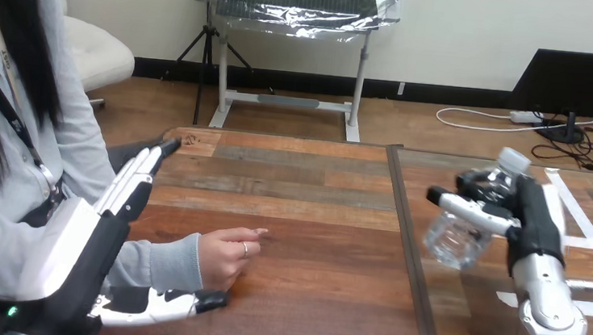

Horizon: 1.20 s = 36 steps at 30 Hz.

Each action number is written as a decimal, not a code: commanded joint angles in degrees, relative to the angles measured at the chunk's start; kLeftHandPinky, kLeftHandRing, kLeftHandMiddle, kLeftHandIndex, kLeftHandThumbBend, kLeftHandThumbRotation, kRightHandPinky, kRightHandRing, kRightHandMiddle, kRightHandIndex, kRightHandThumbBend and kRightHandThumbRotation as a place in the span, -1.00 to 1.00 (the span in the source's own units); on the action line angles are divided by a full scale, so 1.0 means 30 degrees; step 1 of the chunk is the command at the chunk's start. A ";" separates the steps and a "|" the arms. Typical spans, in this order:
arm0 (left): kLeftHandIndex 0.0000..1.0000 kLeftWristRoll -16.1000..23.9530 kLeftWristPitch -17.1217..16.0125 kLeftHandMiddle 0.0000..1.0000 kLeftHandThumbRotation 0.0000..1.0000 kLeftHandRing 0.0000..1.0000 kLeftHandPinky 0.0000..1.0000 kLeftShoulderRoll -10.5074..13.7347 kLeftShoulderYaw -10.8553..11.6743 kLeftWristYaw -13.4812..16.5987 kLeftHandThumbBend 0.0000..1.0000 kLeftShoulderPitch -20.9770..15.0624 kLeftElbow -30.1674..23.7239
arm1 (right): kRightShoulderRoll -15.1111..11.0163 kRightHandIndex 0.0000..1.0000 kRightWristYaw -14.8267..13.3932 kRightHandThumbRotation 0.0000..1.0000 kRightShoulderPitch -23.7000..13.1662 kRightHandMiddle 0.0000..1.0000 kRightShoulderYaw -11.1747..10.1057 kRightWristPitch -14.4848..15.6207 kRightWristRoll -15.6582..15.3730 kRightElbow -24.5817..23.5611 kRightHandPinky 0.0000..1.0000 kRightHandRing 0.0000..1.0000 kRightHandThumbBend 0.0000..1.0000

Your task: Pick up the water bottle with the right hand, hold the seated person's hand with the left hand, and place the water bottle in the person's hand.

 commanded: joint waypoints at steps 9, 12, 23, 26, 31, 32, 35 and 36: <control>0.86 0.0553 0.0807 0.87 -0.36 0.83 0.56 0.2317 -0.0070 0.0200 1.00 -0.1316 -0.0388 | 0.0665 -0.09 0.0786 -1.00 -0.2588 -0.13 0.0126 -0.1314 0.0244 -0.1854 -0.41 -0.28 0.65; 0.84 0.0676 0.1041 0.85 -0.36 0.80 0.54 0.2840 -0.0112 0.0037 1.00 -0.1463 -0.0277 | 0.0742 -0.08 0.1014 -1.00 -0.2645 -0.11 0.0170 -0.1430 0.0230 -0.1974 -0.40 -0.27 0.63; 0.81 0.0704 0.2280 0.80 -0.48 0.76 0.52 0.4508 -0.0480 -0.1059 1.00 -0.1905 -0.0045 | 0.0966 -0.08 0.2313 -1.00 -0.2805 -0.11 -0.0119 -0.1923 0.0773 -0.2161 -0.41 -0.28 0.58; 0.78 0.0719 0.2317 0.77 -0.51 0.74 0.51 0.4921 -0.0602 -0.1171 1.00 -0.2137 0.0240 | 0.1019 -0.09 0.2407 -1.00 -0.2851 -0.13 -0.0119 -0.1963 0.0858 -0.2240 -0.43 -0.30 0.59; 0.75 0.0907 0.2820 0.74 -0.53 0.72 0.51 0.5674 -0.0843 -0.1704 1.00 -0.2502 0.0522 | 0.1117 -0.10 0.2796 -1.00 -0.2922 -0.15 -0.0186 -0.2119 0.1104 -0.2390 -0.44 -0.32 0.60; 0.74 0.0932 0.2878 0.73 -0.53 0.72 0.50 0.5764 -0.0883 -0.1742 1.00 -0.2546 0.0554 | 0.1125 -0.10 0.2848 -1.00 -0.2923 -0.15 -0.0190 -0.2148 0.1133 -0.2417 -0.44 -0.32 0.60; 0.72 0.0957 0.2960 0.71 -0.55 0.70 0.49 0.6098 -0.1044 -0.1845 1.00 -0.2813 0.0938 | 0.1168 -0.12 0.3171 -1.00 -0.2899 -0.16 -0.0199 -0.2454 0.1281 -0.2564 -0.46 -0.34 0.61; 0.72 0.0984 0.3164 0.70 -0.56 0.70 0.49 0.6224 -0.1106 -0.2011 1.00 -0.2912 0.1012 | 0.1177 -0.12 0.3246 -1.00 -0.2895 -0.17 -0.0189 -0.2521 0.1305 -0.2626 -0.46 -0.35 0.61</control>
